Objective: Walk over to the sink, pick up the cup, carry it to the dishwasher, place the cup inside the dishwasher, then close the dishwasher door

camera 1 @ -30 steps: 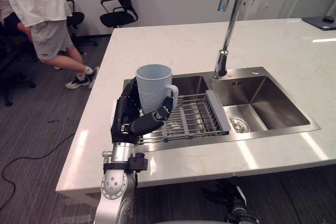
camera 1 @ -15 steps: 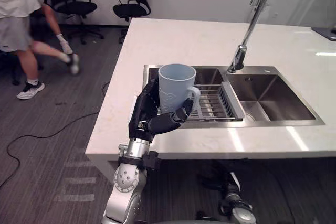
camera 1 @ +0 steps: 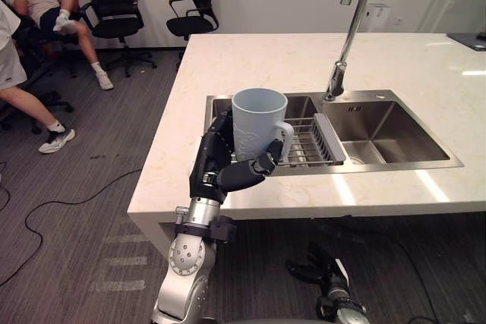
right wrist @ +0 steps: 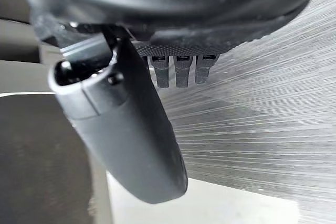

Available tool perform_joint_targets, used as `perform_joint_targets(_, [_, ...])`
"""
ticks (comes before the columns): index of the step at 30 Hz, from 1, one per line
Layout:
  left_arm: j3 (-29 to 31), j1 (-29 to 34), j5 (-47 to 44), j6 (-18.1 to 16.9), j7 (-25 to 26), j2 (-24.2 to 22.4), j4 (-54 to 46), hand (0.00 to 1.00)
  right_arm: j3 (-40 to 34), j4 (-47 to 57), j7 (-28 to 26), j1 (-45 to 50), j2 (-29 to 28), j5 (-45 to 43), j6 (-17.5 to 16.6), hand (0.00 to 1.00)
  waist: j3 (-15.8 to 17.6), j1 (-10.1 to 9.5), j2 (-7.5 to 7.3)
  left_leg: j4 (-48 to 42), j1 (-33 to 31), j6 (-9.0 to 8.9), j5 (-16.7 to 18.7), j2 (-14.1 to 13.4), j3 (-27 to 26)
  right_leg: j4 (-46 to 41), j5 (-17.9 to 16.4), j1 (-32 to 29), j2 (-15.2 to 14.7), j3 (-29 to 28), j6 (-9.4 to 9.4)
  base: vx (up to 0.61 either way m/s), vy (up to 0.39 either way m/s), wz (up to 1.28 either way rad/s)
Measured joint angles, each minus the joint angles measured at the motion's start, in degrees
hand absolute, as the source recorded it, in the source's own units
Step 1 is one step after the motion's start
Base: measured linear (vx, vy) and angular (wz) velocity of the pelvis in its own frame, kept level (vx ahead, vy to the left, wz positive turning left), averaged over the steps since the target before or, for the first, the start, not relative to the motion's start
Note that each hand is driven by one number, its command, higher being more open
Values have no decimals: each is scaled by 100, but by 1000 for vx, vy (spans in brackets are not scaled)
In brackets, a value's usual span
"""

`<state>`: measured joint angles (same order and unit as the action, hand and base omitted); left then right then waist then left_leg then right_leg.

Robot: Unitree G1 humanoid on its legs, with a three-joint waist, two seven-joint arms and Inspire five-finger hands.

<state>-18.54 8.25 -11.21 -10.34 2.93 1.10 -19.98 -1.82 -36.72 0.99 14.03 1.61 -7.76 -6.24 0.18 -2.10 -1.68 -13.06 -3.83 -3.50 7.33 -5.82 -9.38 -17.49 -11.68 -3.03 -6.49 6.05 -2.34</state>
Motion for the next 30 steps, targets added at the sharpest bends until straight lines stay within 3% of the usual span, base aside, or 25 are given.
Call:
perform_joint_targets(7, [10, 183, -2, 16, -27, 1, 70, 30, -1, -28, 58, 13, 58, -8, -2, 90, 5, -35, -13, 264, 198, -35, -141, 44, 347, 97, 10, 310, 68, 91, 14, 46, -34, 26])
perform_joint_targets(11, [105, 193, -1, 16, 23, -1, 69, 30, 40, 65, 141, 65, -1, -8, -8, 90, 16, -126, -40, 28, -23, -14, -153, 156, 805, 247, 23, 558, 19, 412, -5, -44, 14, 66])
perform_joint_targets(13, [125, 192, -1, 16, 87, -5, 67, 30, 98, 168, 172, 76, -9, -9, -17, 90, 33, -146, -26, -156, -311, 71, -210, 241, 1041, 302, 21, 609, -22, 723, -5, -111, 14, 94])
perform_joint_targets(14, [126, 193, -1, 17, 108, -7, 67, 30, 91, 209, 193, 66, -19, -8, -34, 90, 51, -147, -24, -118, -448, 317, -211, 287, 986, 379, 19, 659, -83, 968, -3, -133, 30, 117])
perform_joint_targets(15, [130, 219, -1, 17, 119, -8, 61, 30, 66, 232, 247, 54, -67, -8, -38, 90, 70, -168, -59, 105, -438, 551, -217, 192, 487, 481, 72, 698, -166, 1216, -26, -127, 20, 123])
perform_joint_targets(16, [131, 220, -1, 17, 140, -17, 60, 30, 57, 264, 276, 54, -72, -8, -42, 90, 85, -163, -51, 173, -445, 562, -217, 83, 164, 553, 117, 741, -193, 1359, -23, -125, 42, 161])
perform_joint_targets(17, [125, 215, -1, 17, 173, -62, 62, 30, 61, 256, 302, 0, -71, -5, -64, 90, 176, -108, -90, -63, -580, 571, -130, -258, -843, 736, 175, 855, -338, 1844, -40, -101, 74, 143])
perform_joint_targets(19, [102, 212, -1, 16, 177, -96, 65, 30, 73, 210, 326, -30, -24, -2, -68, 90, 181, -93, 5, -701, -806, 731, 58, -631, -1534, 711, 170, 897, -342, 2161, -49, -88, 137, 120])
perform_joint_targets(20, [53, 204, -2, 8, 169, -126, 66, 30, 71, 130, 348, -78, 114, 5, -71, 90, 162, -81, 209, -726, -837, 721, -43, -762, -1802, 607, -4, 915, -264, 2322, -124, -52, 139, 122])
perform_joint_targets(22, [110, 182, -5, -12, 166, -78, 133, 30, 78, -228, 381, -345, 151, 7, -66, 90, 214, 93, 15, -403, -792, 671, -156, -424, -1784, 690, -153, 835, -325, 1982, -57, -22, 102, 124])
perform_joint_targets(23, [113, 93, -5, -27, 168, -58, 257, 30, 50, -285, 396, -398, 157, 7, -67, 90, 231, 139, 60, -582, -806, 714, -134, -365, -1758, 704, -150, 850, -358, 1957, -62, 16, 100, 88])
perform_joint_targets(24, [123, 93, -10, -35, 173, 6, 363, 30, 46, -379, 406, -489, 239, 12, -64, 90, 224, 132, 184, -452, -657, 428, -220, -314, -1696, 703, -108, 906, -354, 1993, -133, 98, 168, 72])
perform_joint_targets(27, [105, 75, -13, -2, 188, 102, 601, 30, 106, -579, 352, -668, 151, 18, -69, 90, 263, 147, 81, -284, -585, 554, -231, 61, -1579, 792, 82, 1039, -566, 1808, -339, 135, 162, 40])
perform_joint_targets(30, [-55, 55, -12, 83, 124, 139, 670, 30, 108, -948, 315, -752, 95, 65, -57, 90, 276, 152, 63, -224, -453, 639, -129, 263, -1355, -241, 88, 809, -865, 1695, -344, 126, 151, 46])
